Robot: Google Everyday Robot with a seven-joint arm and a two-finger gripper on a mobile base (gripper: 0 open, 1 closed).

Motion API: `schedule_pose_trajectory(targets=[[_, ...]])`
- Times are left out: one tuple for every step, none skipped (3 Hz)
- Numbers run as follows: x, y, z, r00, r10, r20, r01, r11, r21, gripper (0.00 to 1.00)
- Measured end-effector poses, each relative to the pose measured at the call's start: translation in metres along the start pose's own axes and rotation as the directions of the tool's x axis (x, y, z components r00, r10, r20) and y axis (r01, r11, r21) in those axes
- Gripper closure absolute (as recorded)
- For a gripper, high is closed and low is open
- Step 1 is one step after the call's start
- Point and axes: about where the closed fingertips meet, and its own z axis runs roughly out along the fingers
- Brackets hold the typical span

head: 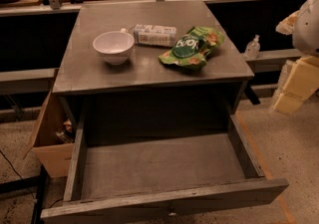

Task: Place blue plastic bottle into top drawer

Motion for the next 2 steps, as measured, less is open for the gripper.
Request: schedule_pose_trajectory(targets=[[0.000, 0.000, 0.000, 1.000, 0.000, 0.000, 0.000, 1.0000, 0.000, 0.00], [-0.024, -0.022, 0.004, 0.997, 0.017, 0.070, -0.020, 0.9989, 0.042, 0.00]])
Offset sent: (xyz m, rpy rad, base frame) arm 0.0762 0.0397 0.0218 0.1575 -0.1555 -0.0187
